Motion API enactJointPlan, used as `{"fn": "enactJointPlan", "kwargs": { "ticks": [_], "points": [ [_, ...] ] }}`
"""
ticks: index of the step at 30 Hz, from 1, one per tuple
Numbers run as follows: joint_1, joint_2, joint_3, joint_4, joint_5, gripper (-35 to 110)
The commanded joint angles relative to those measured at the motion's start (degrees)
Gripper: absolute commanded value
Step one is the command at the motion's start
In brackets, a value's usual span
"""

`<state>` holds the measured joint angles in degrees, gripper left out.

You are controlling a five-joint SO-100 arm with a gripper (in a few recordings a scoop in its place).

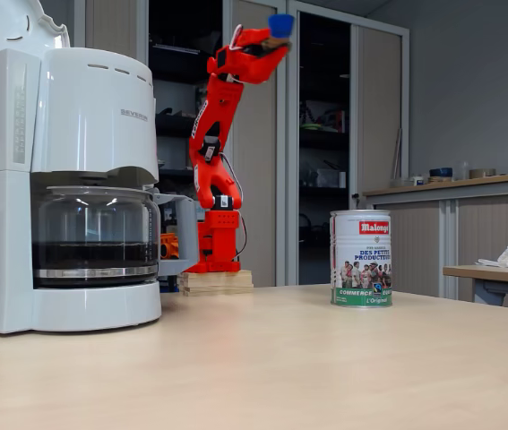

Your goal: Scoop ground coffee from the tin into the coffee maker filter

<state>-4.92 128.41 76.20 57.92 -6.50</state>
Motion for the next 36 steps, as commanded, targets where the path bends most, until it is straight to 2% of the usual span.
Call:
{"fn": "enactJointPlan", "kwargs": {
  "ticks": [1,7,17,28,36],
  "points": [
    [4.66,0.70,-2.72,2.02,-2.72,0],
    [13.62,0.26,-4.04,1.76,-3.08,0],
    [23.82,3.60,-6.06,4.04,5.54,0],
    [36.74,0.53,-5.89,6.68,27.07,0],
    [37.62,-4.31,-8.79,13.01,52.21,0]
  ]
}}
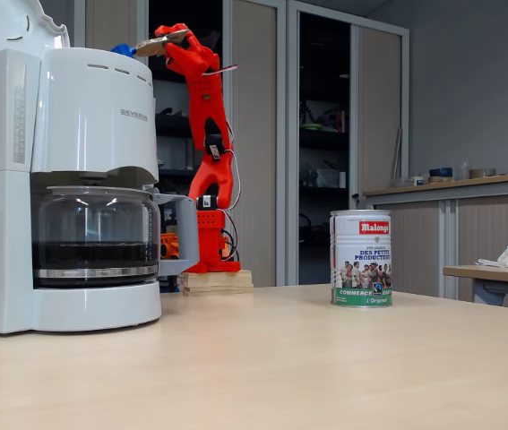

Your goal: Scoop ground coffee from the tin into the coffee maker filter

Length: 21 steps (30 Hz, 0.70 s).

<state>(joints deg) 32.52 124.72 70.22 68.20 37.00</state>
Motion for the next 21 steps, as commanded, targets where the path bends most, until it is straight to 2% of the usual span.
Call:
{"fn": "enactJointPlan", "kwargs": {
  "ticks": [1,3,8,12,16,21],
  "points": [
    [-0.09,-1.41,-3.87,3.69,11.43,0],
    [-0.26,-3.16,-6.42,4.66,13.89,0],
    [1.32,-8.44,-17.58,11.43,11.95,0],
    [2.81,-8.61,-20.04,13.36,12.48,0],
    [3.52,-8.61,-22.85,17.84,20.74,0],
    [3.96,-8.17,-23.38,25.22,35.86,0]
  ]
}}
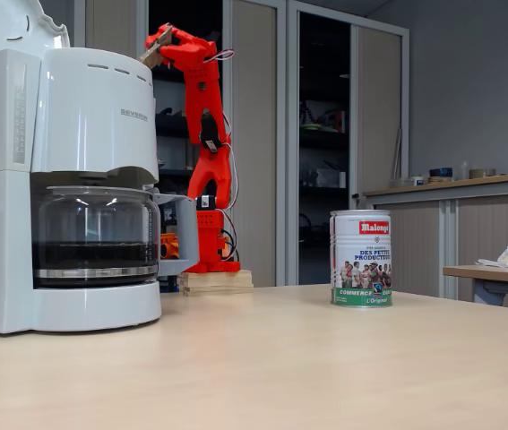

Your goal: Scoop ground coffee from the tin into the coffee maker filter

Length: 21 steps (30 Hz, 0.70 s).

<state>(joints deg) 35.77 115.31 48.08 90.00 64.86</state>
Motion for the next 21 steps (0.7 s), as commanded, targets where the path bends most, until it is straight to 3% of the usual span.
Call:
{"fn": "enactJointPlan", "kwargs": {
  "ticks": [1,10,21],
  "points": [
    [0.70,1.23,-1.41,4.22,10.11,0],
    [1.93,-1.76,-6.06,6.33,22.06,0],
    [1.23,-1.76,-9.58,3.52,46.76,0]
  ]
}}
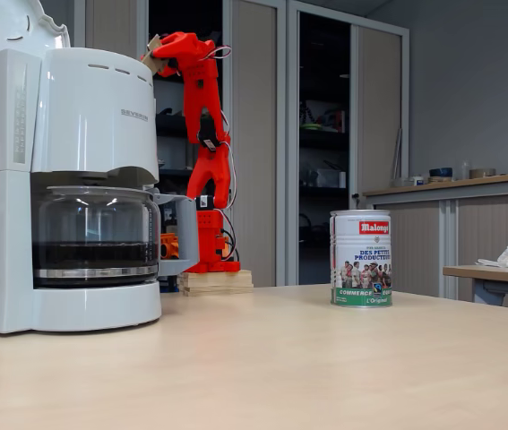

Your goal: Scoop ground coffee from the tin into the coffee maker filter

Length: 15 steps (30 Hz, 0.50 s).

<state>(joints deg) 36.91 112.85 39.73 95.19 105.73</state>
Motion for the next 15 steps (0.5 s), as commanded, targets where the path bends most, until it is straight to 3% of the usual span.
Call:
{"fn": "enactJointPlan", "kwargs": {
  "ticks": [1,7,15],
  "points": [
    [0.00,0.70,-1.23,-2.46,8.70,0],
    [2.37,0.62,-1.93,-7.29,15.91,0],
    [2.99,1.14,-2.64,-3.16,14.33,0]
  ]
}}
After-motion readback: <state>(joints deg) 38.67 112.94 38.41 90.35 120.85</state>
